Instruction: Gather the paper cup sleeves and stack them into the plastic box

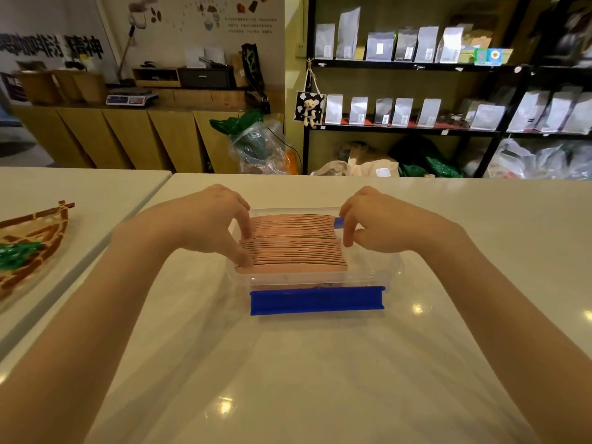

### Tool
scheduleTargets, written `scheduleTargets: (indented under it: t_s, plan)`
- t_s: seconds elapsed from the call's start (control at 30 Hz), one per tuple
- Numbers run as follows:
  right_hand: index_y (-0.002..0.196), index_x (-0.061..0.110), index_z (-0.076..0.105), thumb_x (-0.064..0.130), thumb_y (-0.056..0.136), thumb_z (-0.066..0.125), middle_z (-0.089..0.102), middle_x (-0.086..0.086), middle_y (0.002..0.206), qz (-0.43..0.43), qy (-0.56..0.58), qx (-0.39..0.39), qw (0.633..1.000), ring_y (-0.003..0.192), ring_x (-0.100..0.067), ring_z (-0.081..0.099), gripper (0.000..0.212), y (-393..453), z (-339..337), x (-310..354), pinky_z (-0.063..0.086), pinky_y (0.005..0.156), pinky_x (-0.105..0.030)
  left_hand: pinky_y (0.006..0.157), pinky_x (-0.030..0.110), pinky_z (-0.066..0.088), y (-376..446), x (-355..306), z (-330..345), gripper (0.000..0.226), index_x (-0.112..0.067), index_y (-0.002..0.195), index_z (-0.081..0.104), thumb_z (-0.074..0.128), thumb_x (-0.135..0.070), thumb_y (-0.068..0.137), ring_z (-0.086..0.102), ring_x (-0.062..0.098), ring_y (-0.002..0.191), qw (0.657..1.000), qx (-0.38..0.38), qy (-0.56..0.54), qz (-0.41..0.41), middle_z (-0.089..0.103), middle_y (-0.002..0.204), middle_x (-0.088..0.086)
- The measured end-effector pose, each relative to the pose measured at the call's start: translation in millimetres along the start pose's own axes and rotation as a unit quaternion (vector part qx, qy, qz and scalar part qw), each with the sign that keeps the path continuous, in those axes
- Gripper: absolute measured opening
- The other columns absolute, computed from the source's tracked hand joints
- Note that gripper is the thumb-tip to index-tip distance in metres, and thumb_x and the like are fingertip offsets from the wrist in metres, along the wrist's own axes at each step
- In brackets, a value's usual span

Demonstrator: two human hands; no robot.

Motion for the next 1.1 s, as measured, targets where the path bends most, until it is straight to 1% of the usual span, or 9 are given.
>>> scheduleTargets:
  t_s: [0.13,0.3,0.43,0.6,0.7,0.83,0.93,1.03,1.1]
  plan:
    - [0.104,0.014,0.062,0.012,0.084,0.055,0.052,-0.008,0.122,-0.006,-0.011,-0.011,1.000,0.109,-0.025,0.047,0.022,0.1,4.5,10.8,0.044,0.095,-0.037,0.110,0.041,0.022,0.0,1.7,0.8,0.051,-0.028,0.115,0.058,0.069,-0.046,0.068,0.024,0.019,0.132,0.999,0.011,0.023,-0.020,0.039,0.141,-0.004]
    - [0.112,0.011,0.058,0.013,0.087,0.051,0.050,-0.010,0.123,-0.006,-0.014,-0.010,1.000,0.111,-0.024,0.046,0.026,-2.3,5.2,17.7,0.044,0.095,-0.035,0.110,0.040,0.022,0.4,-1.5,3.1,0.044,-0.024,0.114,0.060,0.065,-0.041,0.074,0.025,0.019,0.132,0.999,0.023,0.025,-0.005,0.039,0.142,-0.003]
    - [0.111,0.013,0.057,0.021,0.089,0.048,0.052,-0.008,0.123,0.007,0.022,0.035,0.999,0.112,-0.021,0.044,0.025,-1.6,5.8,14.9,0.041,0.092,-0.033,0.108,0.039,0.029,2.5,-3.8,4.7,0.045,-0.020,0.116,0.059,0.065,-0.039,0.075,0.029,0.020,0.130,0.999,0.020,0.049,-0.007,0.041,0.140,0.000]
    - [0.114,0.015,0.056,0.032,0.092,0.041,0.052,-0.006,0.125,0.016,0.027,0.098,0.995,0.117,-0.018,0.036,0.032,-4.0,7.7,15.2,0.034,0.097,-0.036,0.101,0.039,0.042,3.4,-8.9,13.5,0.051,-0.018,0.118,0.054,0.065,-0.039,0.074,0.042,0.023,0.121,0.995,0.020,0.093,-0.032,0.048,0.132,0.005]
    - [0.113,0.017,0.054,0.033,0.090,0.044,0.051,-0.006,0.121,0.009,-0.011,0.089,0.996,0.114,-0.019,0.038,0.030,-4.5,12.5,19.3,0.036,0.094,-0.034,0.098,0.036,0.043,2.1,-15.2,19.7,0.046,-0.016,0.123,0.049,0.058,-0.033,0.081,0.040,0.024,0.124,0.991,0.017,0.124,-0.038,0.044,0.137,0.006]
    - [0.109,0.016,0.055,0.032,0.089,0.046,0.051,-0.005,0.113,0.010,-0.031,0.070,0.997,0.111,-0.019,0.040,0.027,-4.9,13.2,22.0,0.039,0.093,-0.034,0.099,0.038,0.041,-0.5,-17.8,21.4,0.045,-0.017,0.126,0.045,0.053,-0.031,0.084,0.035,0.025,0.129,0.988,0.015,0.142,-0.052,0.038,0.142,0.007]
    - [0.116,0.018,0.053,0.034,0.090,0.046,0.051,-0.006,0.121,0.018,-0.006,0.079,0.997,0.112,-0.020,0.041,0.032,-7.0,9.0,22.4,0.038,0.091,-0.033,0.101,0.038,0.040,-2.0,-17.7,18.2,0.048,-0.017,0.127,0.044,0.054,-0.034,0.083,0.034,0.024,0.129,0.990,0.021,0.132,-0.048,0.038,0.143,0.006]
    - [0.119,0.017,0.053,0.035,0.090,0.046,0.055,-0.005,0.122,0.022,0.044,0.112,0.992,0.102,-0.017,0.047,0.034,-9.7,2.3,21.8,0.038,0.087,-0.028,0.102,0.038,0.040,-3.9,-14.4,17.4,0.048,-0.017,0.125,0.048,0.054,-0.037,0.082,0.038,0.024,0.125,0.992,0.048,0.104,-0.048,0.046,0.136,0.007]
    - [0.119,0.017,0.054,0.035,0.089,0.048,0.058,-0.003,0.121,0.014,0.056,0.105,0.993,0.097,-0.015,0.049,0.036,-11.1,-9.1,20.0,0.038,0.084,-0.026,0.101,0.039,0.041,-7.2,-17.6,10.8,0.045,-0.017,0.122,0.051,0.052,-0.039,0.083,0.044,0.023,0.120,0.997,0.035,0.066,-0.025,0.051,0.130,0.007]
Point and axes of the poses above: each hand's wrist, its own y-axis towards the middle knuckle, its own z-axis out of the palm, x = y × z, the point moved 3 cm from there along y, towards the middle knuckle
